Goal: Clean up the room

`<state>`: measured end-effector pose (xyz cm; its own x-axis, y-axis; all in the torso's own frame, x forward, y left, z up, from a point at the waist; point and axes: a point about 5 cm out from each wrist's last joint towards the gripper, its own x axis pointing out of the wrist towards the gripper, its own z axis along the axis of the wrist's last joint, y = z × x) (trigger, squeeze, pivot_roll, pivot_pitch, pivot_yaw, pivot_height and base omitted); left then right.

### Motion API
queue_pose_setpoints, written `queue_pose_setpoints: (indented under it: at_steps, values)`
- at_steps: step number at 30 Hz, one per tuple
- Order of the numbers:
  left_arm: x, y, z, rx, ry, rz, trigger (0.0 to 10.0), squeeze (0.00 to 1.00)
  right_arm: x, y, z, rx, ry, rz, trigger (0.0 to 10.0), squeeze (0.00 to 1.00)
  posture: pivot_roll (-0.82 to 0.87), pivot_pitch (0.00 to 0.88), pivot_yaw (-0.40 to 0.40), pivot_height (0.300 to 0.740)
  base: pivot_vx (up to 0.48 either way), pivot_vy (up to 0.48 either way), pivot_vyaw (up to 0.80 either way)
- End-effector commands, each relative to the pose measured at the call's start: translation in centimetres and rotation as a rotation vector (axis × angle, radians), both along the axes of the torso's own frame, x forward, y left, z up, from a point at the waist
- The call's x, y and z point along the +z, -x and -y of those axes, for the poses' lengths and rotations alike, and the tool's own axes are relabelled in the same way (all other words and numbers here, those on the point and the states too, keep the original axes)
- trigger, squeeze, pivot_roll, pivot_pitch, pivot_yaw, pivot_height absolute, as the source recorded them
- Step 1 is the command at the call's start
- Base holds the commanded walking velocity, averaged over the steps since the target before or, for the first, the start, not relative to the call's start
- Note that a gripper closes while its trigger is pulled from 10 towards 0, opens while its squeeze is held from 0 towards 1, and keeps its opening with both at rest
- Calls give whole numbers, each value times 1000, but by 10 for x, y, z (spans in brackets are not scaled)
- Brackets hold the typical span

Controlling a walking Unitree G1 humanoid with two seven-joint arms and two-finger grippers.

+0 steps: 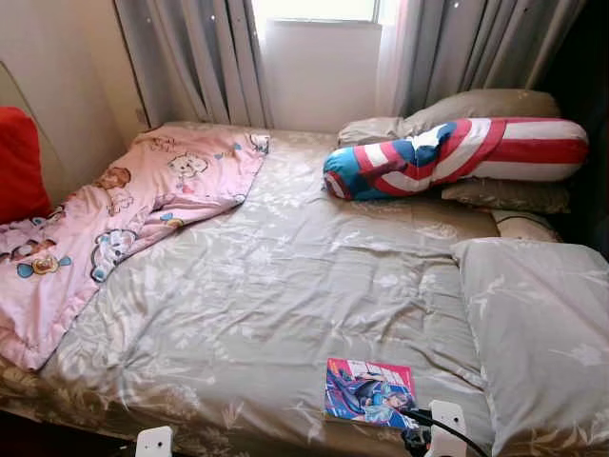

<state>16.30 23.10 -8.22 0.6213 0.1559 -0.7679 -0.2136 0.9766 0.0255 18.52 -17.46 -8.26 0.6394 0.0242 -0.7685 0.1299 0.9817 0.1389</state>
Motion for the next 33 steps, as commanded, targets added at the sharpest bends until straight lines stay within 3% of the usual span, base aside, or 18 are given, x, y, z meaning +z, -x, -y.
queue_pose_setpoints:
  at_steps: [1,33]
  values:
    - [-1,3,-2,-15,-7,-23,10000,0,-1,0,-2,-3,-5,-7,10000,0,17,36,-3,740,0,356,0]
    - [-1,1,0,-21,-11,-22,10000,0,-4,6,-6,2,-7,-37,10000,0,37,58,6,740,0,416,0]
